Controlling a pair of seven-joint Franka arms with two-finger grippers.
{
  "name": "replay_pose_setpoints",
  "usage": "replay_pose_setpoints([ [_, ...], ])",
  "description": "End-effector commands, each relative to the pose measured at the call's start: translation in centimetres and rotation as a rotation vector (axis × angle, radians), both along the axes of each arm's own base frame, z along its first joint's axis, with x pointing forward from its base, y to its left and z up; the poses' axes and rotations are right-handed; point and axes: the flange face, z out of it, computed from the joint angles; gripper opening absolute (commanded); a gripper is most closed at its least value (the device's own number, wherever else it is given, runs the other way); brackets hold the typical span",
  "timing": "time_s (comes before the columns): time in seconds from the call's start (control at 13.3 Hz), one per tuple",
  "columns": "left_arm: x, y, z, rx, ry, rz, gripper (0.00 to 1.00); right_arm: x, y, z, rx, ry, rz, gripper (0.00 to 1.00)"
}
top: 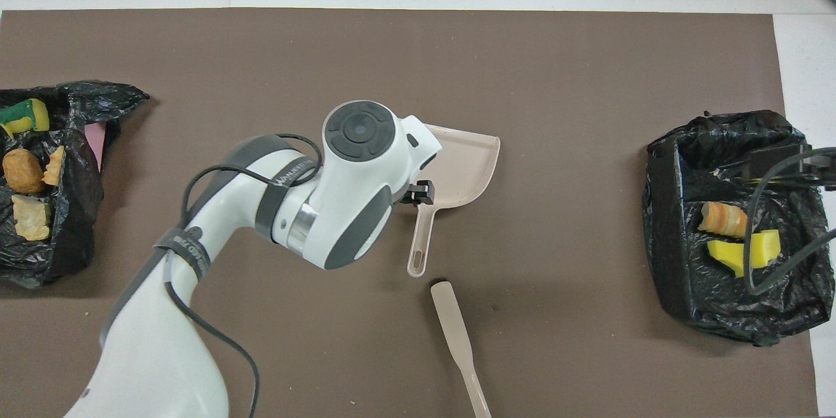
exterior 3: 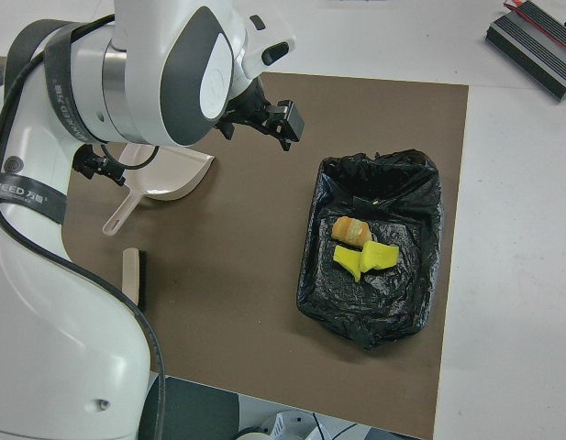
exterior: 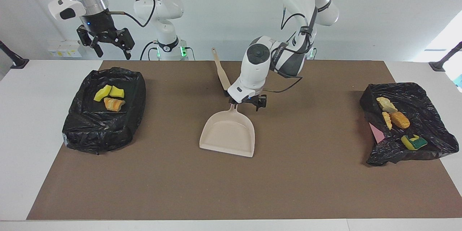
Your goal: Sweep and dump trash in bin
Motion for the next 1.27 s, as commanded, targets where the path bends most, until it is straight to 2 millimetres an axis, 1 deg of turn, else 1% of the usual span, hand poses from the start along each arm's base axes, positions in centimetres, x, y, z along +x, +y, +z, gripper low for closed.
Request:
replay_pose_setpoints([
  [0.0, 1.6, 4.6, 2.5, 0.012, 0.010, 0.052, 1.00, -0.4, -0.3, 0.0, 0.013, -0.007, 0.020, 1.00],
  [0.07, 2.9, 7.5, 2.8, 0.014, 0.019, 0.080, 1.00, -0.4, -0.3, -0.1, 0.013, -0.005, 0.020, 1.00],
  [0.22, 4.9, 12.2, 3.2, 0.012, 0.021, 0.088, 1.00, -0.4, -0.3, 0.0, 0.014, -0.005, 0.020, 1.00],
  [0.45, 7.0, 20.6, 5.2, 0.005, 0.015, 0.068, 1.00, -0.4, -0.3, -0.1, 0.014, -0.005, 0.020, 1.00],
  [0.6, 7.8, 25.8, 6.8, -0.008, -0.015, 0.021, 1.00, -0.5, -0.3, -0.1, 0.014, -0.003, 0.018, 1.00],
  [0.75, 8.1, 29.5, 8.0, -0.012, -0.041, -0.025, 1.00, -0.5, -0.3, -0.1, 0.014, -0.004, 0.014, 1.00],
  [0.9, 8.1, 32.2, 9.3, 0.011, -0.068, -0.046, 1.00, -0.6, -0.3, -0.1, 0.017, -0.002, 0.008, 1.00],
  [1.05, 7.5, 33.8, 11.0, 0.041, -0.076, -0.038, 1.00, -0.7, -0.4, -0.2, 0.019, 0.001, 0.006, 1.00],
  [1.2, 6.2, 34.4, 13.3, 0.068, -0.075, -0.037, 1.00, -0.7, -0.9, -0.4, 0.033, 0.003, -0.005, 1.00],
])
